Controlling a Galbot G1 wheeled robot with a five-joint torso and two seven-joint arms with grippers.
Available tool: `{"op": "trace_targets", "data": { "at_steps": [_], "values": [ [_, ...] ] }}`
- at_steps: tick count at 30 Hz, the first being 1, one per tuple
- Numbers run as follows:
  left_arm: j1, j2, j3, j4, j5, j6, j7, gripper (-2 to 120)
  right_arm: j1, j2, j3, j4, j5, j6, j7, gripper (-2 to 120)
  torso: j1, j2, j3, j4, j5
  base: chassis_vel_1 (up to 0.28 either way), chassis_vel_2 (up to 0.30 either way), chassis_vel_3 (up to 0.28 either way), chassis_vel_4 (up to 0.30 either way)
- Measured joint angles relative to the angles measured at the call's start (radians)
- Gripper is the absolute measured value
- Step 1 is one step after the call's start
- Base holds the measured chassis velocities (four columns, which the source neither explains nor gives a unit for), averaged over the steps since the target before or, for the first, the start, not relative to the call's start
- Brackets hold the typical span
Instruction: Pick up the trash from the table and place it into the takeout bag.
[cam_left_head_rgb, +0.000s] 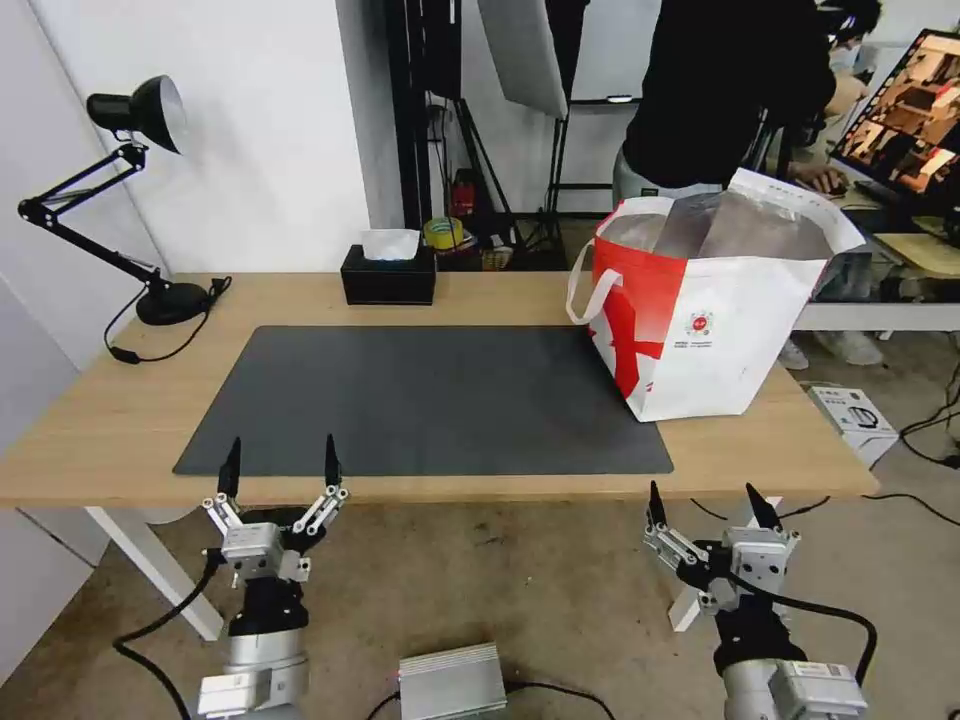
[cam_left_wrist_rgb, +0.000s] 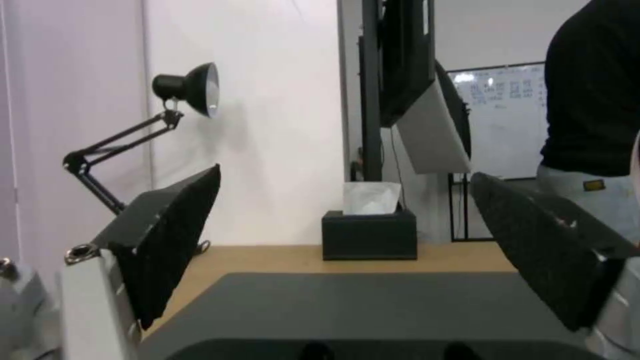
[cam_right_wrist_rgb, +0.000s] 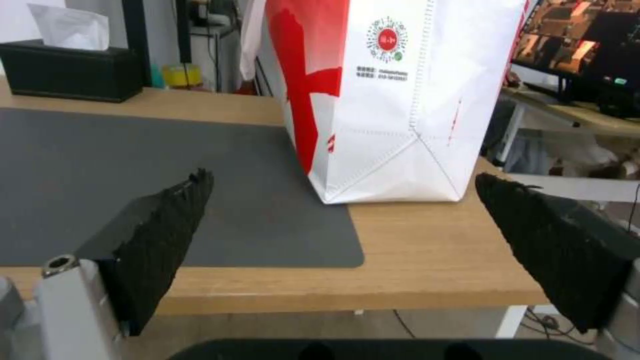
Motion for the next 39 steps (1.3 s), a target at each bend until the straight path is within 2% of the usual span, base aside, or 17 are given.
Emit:
{"op": "trace_targets", "data": {
  "at_steps": [6,13,25,39],
  "values": [
    [0.009,-0.012,0.006,0.018,0.011,-0.008,-0.010,100,0.000,0.000,0.000,0.000,0.000,0.000,0.000,100,0.000,0.000,0.000,0.0000,0.0001,0.000,0.000,0.000,0.000],
    [0.018,-0.035,0.016,0.080,0.032,-0.029,-0.025,100,0.000,0.000,0.000,0.000,0.000,0.000,0.000,100,0.000,0.000,0.000,0.0001,0.0000,0.000,0.000,0.000,0.000],
    [0.025,-0.022,0.011,0.085,0.026,-0.031,-0.027,100,0.000,0.000,0.000,0.000,0.000,0.000,0.000,100,0.000,0.000,0.000,0.0001,0.0000,0.000,0.000,0.000,0.000],
    [0.067,0.058,-0.008,0.058,0.021,-0.030,-0.025,100,0.000,0.000,0.000,0.000,0.000,0.000,0.000,100,0.000,0.000,0.000,0.0001,-0.0001,0.000,0.000,0.000,0.000]
  ]
}}
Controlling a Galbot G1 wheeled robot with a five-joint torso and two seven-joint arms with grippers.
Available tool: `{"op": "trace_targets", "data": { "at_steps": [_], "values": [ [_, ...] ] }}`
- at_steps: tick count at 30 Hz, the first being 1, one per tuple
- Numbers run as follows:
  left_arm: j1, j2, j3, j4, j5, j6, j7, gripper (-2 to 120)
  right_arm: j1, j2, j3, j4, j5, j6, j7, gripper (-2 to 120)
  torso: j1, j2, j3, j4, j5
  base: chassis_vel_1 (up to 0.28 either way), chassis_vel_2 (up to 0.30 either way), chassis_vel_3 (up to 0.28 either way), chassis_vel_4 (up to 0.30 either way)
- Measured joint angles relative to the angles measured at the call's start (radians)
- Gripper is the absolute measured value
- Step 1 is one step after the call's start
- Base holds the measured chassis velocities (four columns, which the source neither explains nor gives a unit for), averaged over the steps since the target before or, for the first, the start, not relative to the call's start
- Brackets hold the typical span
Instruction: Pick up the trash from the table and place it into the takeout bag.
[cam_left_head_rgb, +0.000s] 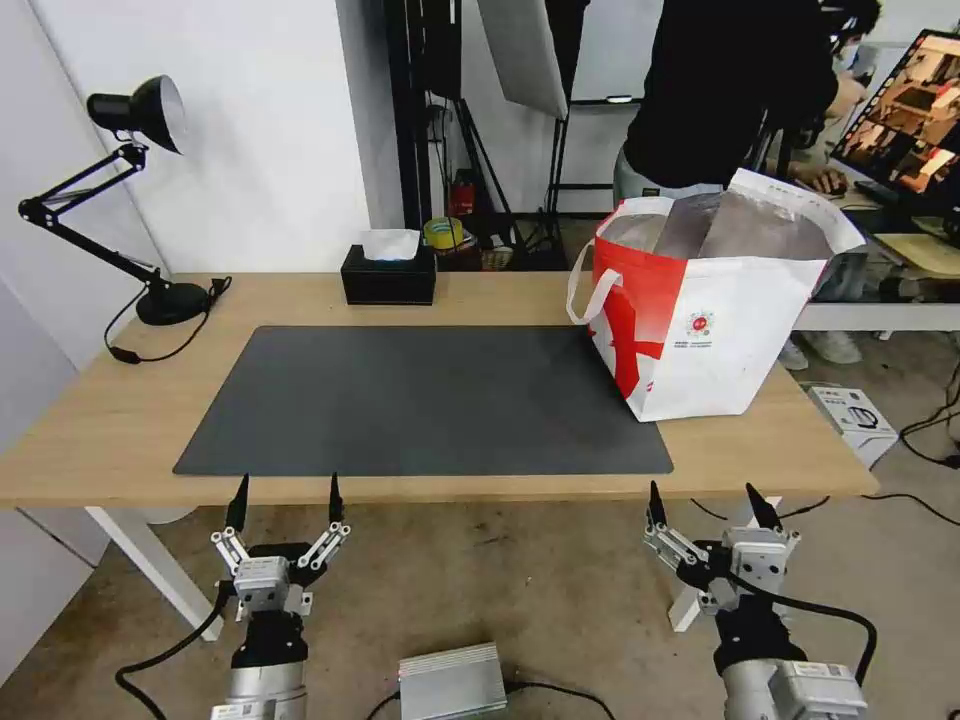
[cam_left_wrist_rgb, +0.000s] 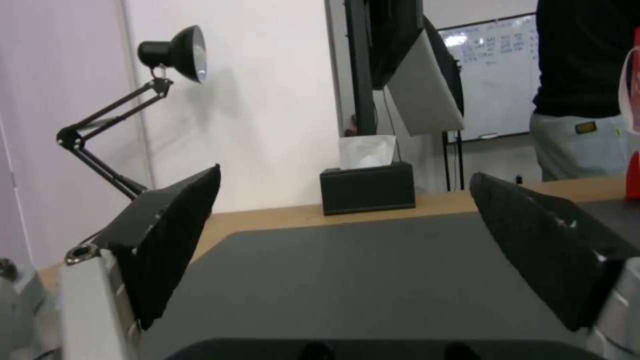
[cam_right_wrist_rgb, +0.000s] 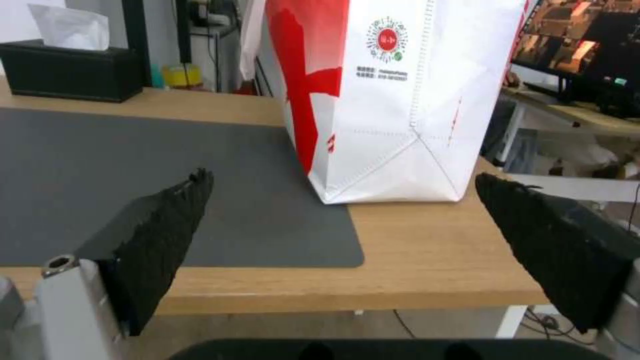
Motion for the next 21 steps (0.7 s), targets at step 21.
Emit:
{"op": "trace_targets", "data": {
  "at_steps": [21],
  "values": [
    [0.031,0.012,-0.005,0.009,-0.016,-0.002,0.005,100,0.000,0.000,0.000,0.000,0.000,0.000,0.000,100,0.000,0.000,0.000,0.0000,0.0000,0.000,0.000,0.000,0.000]
  ]
}}
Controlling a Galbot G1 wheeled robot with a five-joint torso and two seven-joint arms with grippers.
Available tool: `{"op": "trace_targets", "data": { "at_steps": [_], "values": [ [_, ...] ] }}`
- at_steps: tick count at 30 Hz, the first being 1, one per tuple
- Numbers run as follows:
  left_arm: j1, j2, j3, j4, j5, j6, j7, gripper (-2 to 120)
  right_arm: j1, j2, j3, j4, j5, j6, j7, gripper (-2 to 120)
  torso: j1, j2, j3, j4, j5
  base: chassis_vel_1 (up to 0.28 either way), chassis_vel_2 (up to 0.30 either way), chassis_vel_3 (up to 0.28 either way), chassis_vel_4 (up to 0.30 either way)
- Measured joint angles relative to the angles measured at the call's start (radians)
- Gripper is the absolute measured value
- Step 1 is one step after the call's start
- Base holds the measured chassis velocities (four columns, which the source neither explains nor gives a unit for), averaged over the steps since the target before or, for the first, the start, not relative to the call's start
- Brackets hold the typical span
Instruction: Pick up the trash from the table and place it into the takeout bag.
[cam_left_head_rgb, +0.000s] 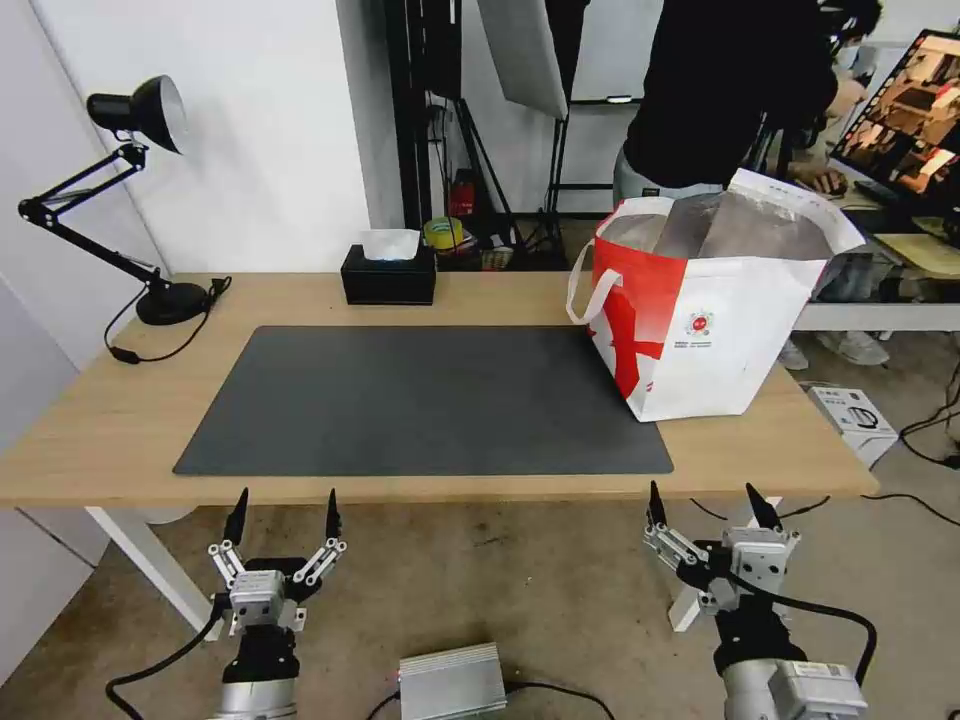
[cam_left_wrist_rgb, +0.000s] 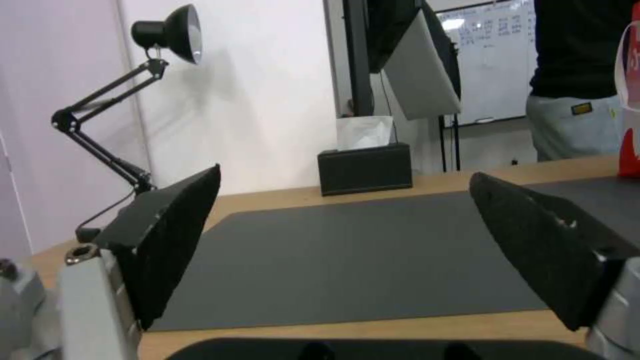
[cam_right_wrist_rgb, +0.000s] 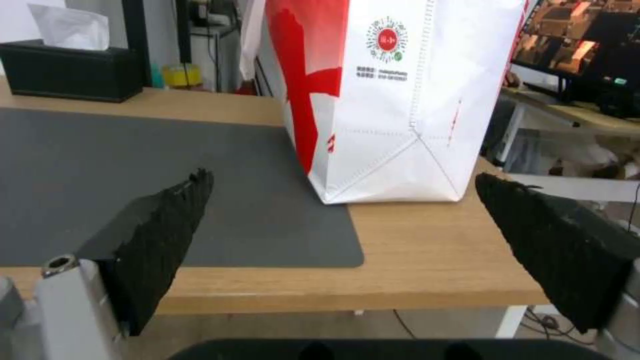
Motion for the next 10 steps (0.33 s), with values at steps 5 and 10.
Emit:
{"op": "trace_targets", "data": {
  "at_steps": [5,10],
  "values": [
    [0.000,0.000,0.000,0.000,0.000,0.000,0.000,100,0.000,0.000,0.000,0.000,0.000,0.000,0.000,100,0.000,0.000,0.000,0.0000,0.0000,0.000,0.000,0.000,0.000],
    [-0.001,0.000,0.000,0.001,0.001,-0.001,0.000,100,0.000,0.000,0.000,0.000,0.000,0.000,0.000,100,0.000,0.000,0.000,0.0000,0.0000,0.000,0.000,0.000,0.000]
  ]
}}
